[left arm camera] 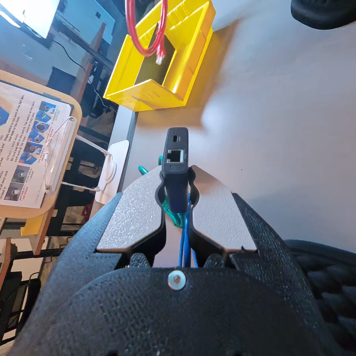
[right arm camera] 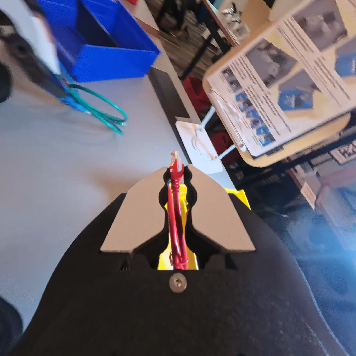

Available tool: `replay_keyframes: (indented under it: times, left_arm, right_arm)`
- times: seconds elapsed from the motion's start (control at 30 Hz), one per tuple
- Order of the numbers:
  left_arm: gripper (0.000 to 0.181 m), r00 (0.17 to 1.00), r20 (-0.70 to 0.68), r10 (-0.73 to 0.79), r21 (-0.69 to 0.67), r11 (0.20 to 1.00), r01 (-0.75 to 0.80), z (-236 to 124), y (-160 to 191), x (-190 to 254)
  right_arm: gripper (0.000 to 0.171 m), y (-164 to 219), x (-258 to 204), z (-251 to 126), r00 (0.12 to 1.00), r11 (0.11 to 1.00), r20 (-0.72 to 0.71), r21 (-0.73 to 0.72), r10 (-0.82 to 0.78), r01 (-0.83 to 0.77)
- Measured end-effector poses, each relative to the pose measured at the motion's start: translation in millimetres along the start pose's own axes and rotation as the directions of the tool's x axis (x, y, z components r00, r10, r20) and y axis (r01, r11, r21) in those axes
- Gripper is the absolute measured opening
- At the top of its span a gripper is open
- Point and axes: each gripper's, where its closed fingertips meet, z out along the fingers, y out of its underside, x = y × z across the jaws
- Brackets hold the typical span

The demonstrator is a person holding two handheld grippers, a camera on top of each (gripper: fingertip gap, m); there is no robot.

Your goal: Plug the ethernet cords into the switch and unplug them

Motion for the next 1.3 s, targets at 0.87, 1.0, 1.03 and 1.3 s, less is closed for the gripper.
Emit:
replay_keyframes:
  times: [0.87, 1.0, 1.03, 1.3]
  left_arm:
    - [0.021, 0.999, 0.03, 0.036, 0.12, 0.992, -0.039, 6, -14, 17]
    - [0.021, 1.0, 0.005, 0.029, 0.307, 0.951, -0.029, -11, -43, 18]
    - [0.021, 1.0, -0.013, 0.016, 0.38, 0.925, -0.01, -19, -53, 19]
    - [0.021, 0.965, -0.252, -0.074, 0.777, 0.579, 0.247, -92, -100, 14]
  right_arm:
    - [0.051, 32, -57, 20, 0.976, 0.99, 0.172, -0.067, 0.133, -0.123]
    - [0.059, 8, -104, 42, 0.98, 1.0, 0.2, 0.001, -0.013, 0.013]
    - [0.062, 4, -115, 48, 0.974, 1.0, 0.224, 0.019, -0.022, 0.018]
    - [0.027, -14, -154, 66, 0.904, 0.947, 0.422, 0.261, 0.064, -0.188]
